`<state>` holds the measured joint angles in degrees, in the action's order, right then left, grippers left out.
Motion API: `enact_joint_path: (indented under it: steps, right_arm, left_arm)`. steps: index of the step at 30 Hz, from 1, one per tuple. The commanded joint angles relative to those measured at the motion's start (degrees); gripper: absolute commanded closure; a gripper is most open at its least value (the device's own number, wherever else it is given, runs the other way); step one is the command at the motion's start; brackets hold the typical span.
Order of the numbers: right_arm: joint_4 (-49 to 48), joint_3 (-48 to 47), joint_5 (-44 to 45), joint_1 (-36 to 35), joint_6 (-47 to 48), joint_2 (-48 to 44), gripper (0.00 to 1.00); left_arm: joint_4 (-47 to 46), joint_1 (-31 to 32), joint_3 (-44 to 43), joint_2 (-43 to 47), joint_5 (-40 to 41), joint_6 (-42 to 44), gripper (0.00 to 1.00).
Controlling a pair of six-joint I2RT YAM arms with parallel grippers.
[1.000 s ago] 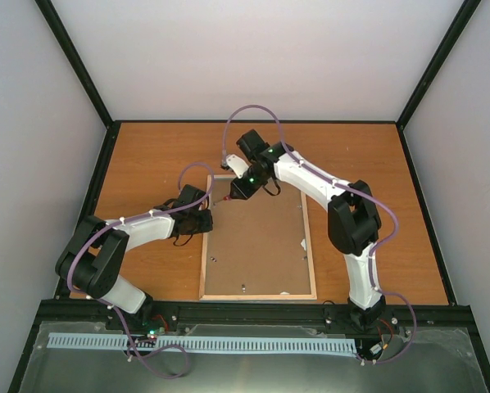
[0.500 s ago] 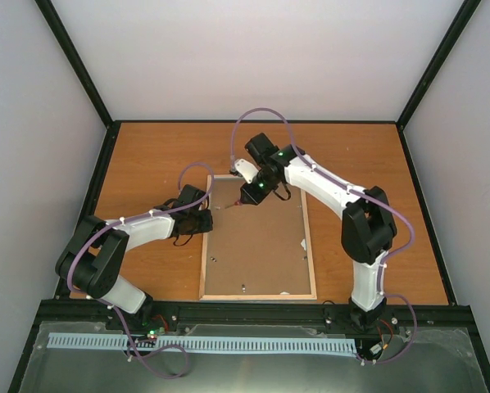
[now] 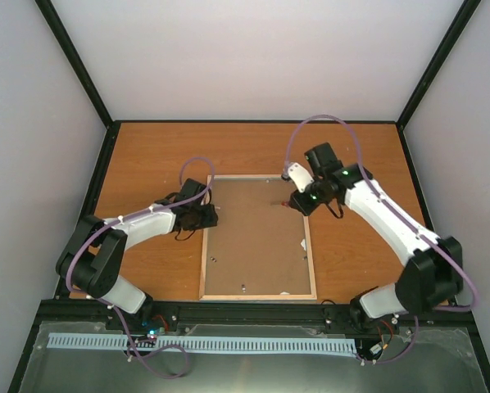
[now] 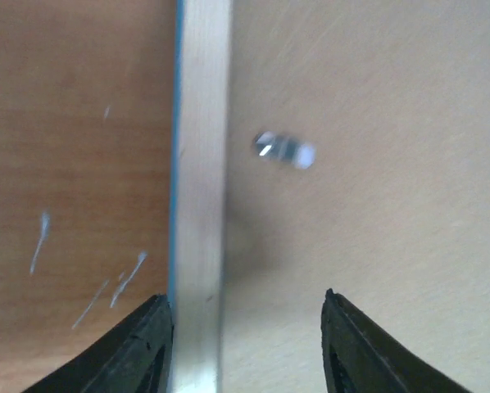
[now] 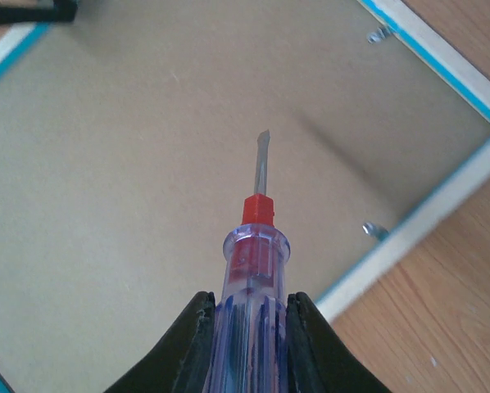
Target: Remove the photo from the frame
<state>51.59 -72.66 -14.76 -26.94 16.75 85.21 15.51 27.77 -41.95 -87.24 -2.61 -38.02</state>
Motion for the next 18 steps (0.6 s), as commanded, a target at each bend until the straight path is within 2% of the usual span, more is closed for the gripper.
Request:
enact_joint_path:
  steps: [1,3,7,10,14,18]
  right_arm:
    - [-0.64,5.41,2.51,2.89,4.27,-9.76,0.97]
    - [-0.11,7.49,3.58,4.18,5.47,-13.50,0.97]
    - [1.80,10.40,5.35,5.39,7.71,-19.02,0.97]
    - [2.87,11.86,5.74,5.51,8.23,-21.67,0.97]
    - [3.57,13.37,4.38,5.52,7.66,-23.77,0.97]
    - [4.20,12.83,3.49,5.65,7.51,-24.47,0.97]
  left_arm:
    - [3.39,0.16,-8.96,-0.91,1.60,2.71,0.47]
    - [3.90,0.15,-13.34,-2.89,0.62,5.74,0.46]
    - [-0.80,0.21,-20.68,-7.37,-7.97,11.80,0.41]
    - [-2.99,0.18,-26.81,-11.59,-10.46,17.32,0.35]
    - [-2.58,0.17,-36.46,-20.01,-10.87,28.53,0.34]
    - [-1.79,0.18,-44.35,-28.86,-17.43,39.87,0.35]
